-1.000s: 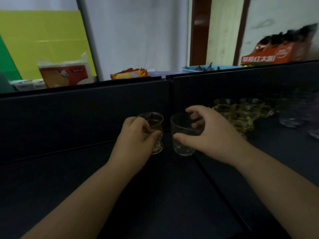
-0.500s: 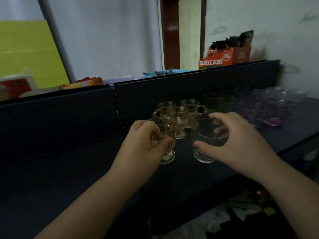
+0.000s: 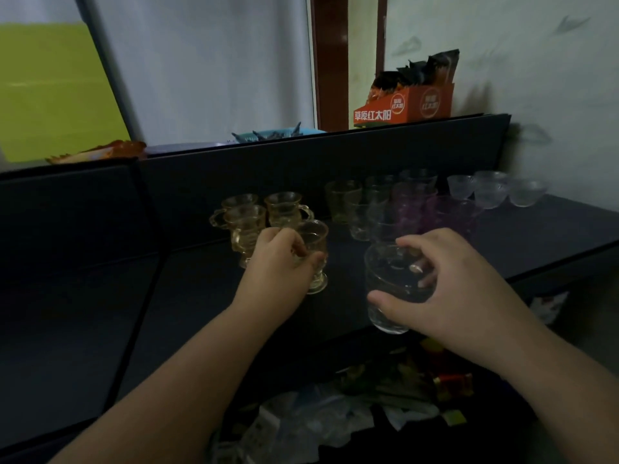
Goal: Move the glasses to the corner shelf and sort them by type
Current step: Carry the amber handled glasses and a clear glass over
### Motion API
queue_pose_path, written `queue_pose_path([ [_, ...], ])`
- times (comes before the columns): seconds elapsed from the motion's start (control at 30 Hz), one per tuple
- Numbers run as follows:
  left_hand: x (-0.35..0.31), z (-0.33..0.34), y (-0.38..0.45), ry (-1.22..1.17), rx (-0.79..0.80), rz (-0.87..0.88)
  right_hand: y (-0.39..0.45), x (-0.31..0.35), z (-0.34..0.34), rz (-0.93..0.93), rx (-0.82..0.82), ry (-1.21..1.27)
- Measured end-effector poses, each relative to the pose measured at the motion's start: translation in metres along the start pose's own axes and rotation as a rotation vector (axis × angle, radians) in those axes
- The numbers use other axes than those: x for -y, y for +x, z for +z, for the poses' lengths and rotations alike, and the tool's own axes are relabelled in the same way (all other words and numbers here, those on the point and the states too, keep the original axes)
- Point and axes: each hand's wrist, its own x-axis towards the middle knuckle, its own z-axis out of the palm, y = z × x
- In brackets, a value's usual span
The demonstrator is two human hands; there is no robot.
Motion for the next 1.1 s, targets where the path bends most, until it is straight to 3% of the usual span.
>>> queue_pose_path([
  [0.37,-0.001,0.020,0.032,0.093,-0.054,-0.016,0.002,-0.023,-0.012,0.026,0.010,0.003],
  [0.67,-0.005,0.019,0.025,0.384,-0.178,0.210,-0.003,-0.028,-0.026,0.062,-0.066,-0.060],
  [0.93,-0.058,0.054,0.022,0.378,-0.144,0.395,-0.011,-0.077,-0.059,0.125,-0.204,-0.012],
  [1.1,-0.097,0.083,0.036,0.359,-0.111,0.399,0.010,-0.130,-0.092,0.112,-0.256,0.000],
])
